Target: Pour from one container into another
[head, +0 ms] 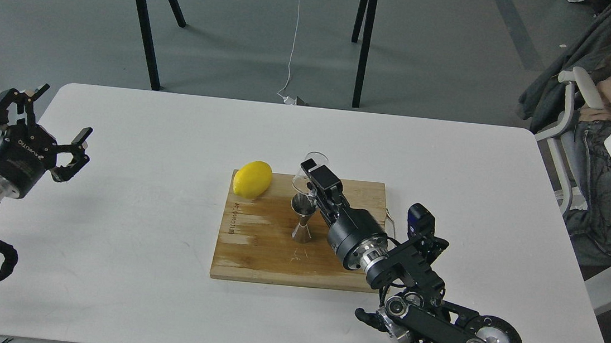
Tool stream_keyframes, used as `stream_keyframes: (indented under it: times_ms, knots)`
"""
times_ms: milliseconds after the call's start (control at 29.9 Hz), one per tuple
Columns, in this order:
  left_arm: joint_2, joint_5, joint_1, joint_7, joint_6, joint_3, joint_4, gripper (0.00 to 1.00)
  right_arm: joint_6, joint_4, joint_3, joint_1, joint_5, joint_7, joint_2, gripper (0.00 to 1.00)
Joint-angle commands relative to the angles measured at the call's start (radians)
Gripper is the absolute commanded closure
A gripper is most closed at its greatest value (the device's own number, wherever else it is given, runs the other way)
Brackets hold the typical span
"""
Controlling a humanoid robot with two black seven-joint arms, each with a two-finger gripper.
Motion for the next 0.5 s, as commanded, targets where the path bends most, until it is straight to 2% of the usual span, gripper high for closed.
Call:
stream_keyframes:
  times_ms: [0,468]
  knots:
    - [0.000,0.000,0.000,0.000,0.000,0.000,0.000,0.00,0.000,0.004,0.000,0.000,0.000,0.001,-0.011,0.67]
    - [0.000,0.000,0.000,0.000,0.000,0.000,0.000,0.00,0.000,0.010,-0.001,0.000,-0.042,0.009,-0.050,0.67]
